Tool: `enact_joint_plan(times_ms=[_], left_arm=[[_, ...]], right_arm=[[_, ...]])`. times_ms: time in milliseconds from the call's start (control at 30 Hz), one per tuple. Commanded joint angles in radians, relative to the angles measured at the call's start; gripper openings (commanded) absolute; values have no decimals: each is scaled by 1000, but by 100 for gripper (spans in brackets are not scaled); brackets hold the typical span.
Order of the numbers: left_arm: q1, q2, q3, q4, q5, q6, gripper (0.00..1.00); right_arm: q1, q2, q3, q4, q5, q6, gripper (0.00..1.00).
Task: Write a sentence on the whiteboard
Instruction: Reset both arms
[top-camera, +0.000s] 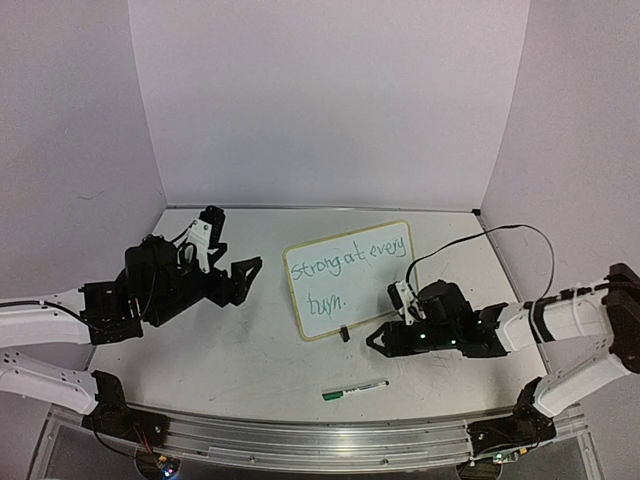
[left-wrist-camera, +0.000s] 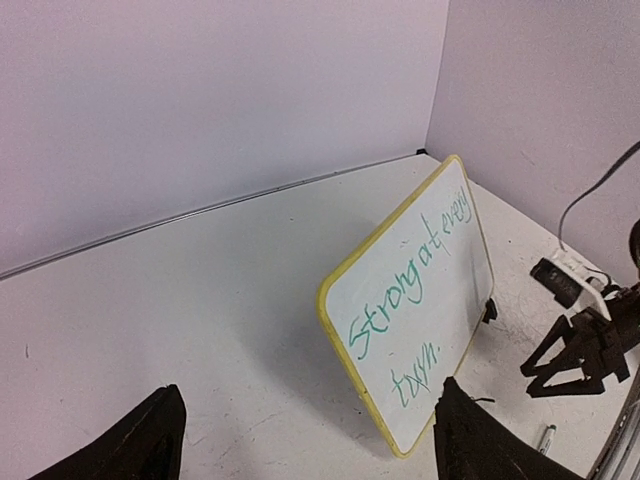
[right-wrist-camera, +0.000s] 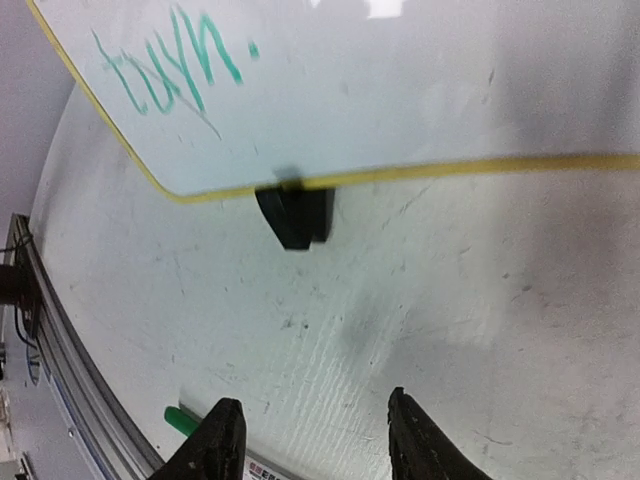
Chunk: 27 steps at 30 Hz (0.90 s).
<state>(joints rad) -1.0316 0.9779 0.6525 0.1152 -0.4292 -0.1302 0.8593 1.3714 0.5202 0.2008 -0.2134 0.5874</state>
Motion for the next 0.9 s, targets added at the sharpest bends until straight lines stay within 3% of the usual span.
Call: enact_joint_plan(times_ms=[0,200,300,433,533,567,867], left_arm=[[57,-43,20,28,-95,-70,88],[326,-122,30,-33,64,-193,90],[402,-162,69,-78,102,-191,92],[416,-198,156,-157,82,-163,97],[416,-221,227,-194,82,-147,99],[416,-232,244,-200,83,-141,99],[416,-318,358,-217,90,-115,99]], right_arm=[[-45,-205,86,-177,236,-71,55],[-274,-437,152,-302,312,-228,60],[-331,-515,234,-357,388,-320,64],[-336,-574,350,-409,506,-405,70],[-336,-608,410,-420,549,-441,95],[-336,-619,426,-420,560,-449,98],[-336,-717,540,-409,603,-497,98]])
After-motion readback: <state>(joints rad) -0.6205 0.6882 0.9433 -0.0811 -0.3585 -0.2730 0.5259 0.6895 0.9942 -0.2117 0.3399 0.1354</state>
